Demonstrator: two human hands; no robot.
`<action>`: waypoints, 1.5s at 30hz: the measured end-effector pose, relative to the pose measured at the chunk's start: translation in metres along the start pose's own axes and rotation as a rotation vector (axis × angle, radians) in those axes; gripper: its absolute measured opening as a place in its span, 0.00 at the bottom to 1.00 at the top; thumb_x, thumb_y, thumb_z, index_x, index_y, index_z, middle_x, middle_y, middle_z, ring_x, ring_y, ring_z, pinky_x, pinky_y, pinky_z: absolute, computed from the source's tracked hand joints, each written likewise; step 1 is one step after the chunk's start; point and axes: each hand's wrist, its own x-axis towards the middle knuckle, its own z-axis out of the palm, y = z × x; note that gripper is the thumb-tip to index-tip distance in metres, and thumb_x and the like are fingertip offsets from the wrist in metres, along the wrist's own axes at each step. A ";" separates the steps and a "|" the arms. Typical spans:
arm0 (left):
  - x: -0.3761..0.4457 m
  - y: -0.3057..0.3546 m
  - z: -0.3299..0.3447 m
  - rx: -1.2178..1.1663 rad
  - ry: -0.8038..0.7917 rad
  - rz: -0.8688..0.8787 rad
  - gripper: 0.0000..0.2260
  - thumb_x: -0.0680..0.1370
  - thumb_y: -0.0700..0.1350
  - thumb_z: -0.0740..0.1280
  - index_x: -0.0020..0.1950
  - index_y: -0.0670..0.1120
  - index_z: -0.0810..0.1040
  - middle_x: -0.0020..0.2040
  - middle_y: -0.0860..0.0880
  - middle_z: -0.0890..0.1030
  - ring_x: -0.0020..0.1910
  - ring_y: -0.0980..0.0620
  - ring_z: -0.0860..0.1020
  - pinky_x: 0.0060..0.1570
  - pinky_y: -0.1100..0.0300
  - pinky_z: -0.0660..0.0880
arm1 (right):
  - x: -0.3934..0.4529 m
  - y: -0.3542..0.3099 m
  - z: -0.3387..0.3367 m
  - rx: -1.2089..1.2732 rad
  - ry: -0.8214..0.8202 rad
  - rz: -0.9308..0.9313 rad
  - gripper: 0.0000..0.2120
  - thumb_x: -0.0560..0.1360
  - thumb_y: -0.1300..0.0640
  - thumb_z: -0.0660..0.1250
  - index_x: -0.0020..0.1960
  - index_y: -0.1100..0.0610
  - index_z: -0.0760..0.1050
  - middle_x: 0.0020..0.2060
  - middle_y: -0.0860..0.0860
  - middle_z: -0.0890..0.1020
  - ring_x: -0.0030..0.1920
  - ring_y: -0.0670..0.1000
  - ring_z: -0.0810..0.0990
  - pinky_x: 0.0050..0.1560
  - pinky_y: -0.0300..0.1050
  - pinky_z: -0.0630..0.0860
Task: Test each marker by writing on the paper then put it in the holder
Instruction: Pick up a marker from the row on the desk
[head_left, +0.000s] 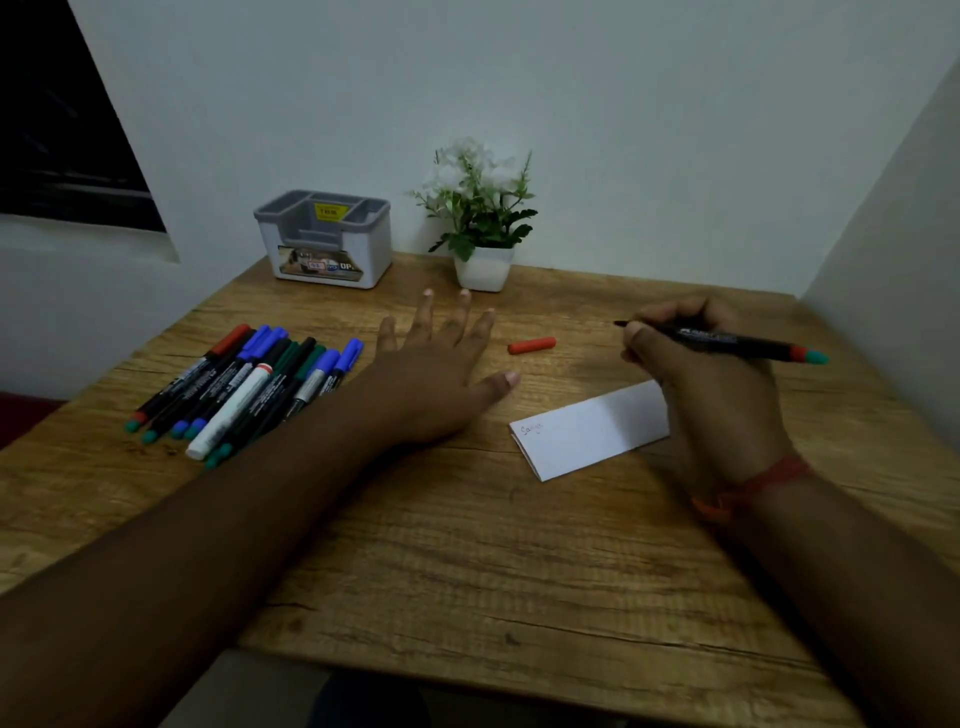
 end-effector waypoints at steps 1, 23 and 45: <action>0.003 0.000 -0.002 -0.015 0.017 -0.019 0.35 0.79 0.69 0.45 0.80 0.57 0.38 0.80 0.51 0.33 0.78 0.44 0.31 0.75 0.35 0.38 | 0.007 -0.001 -0.001 0.035 -0.011 -0.005 0.07 0.74 0.62 0.74 0.48 0.52 0.81 0.47 0.49 0.86 0.50 0.48 0.86 0.59 0.51 0.81; 0.031 0.019 -0.002 -0.481 0.393 0.055 0.08 0.81 0.47 0.65 0.58 0.49 0.81 0.50 0.52 0.79 0.48 0.57 0.75 0.47 0.59 0.73 | 0.064 0.023 0.002 0.247 -0.199 0.142 0.02 0.78 0.65 0.69 0.47 0.62 0.78 0.40 0.56 0.83 0.40 0.52 0.84 0.45 0.46 0.83; 0.020 0.031 -0.007 -0.596 0.393 0.105 0.07 0.81 0.48 0.65 0.57 0.52 0.81 0.48 0.57 0.79 0.47 0.62 0.74 0.40 0.66 0.67 | 0.054 0.019 0.006 0.302 -0.287 0.161 0.04 0.77 0.66 0.70 0.50 0.62 0.76 0.40 0.56 0.83 0.40 0.52 0.84 0.42 0.44 0.83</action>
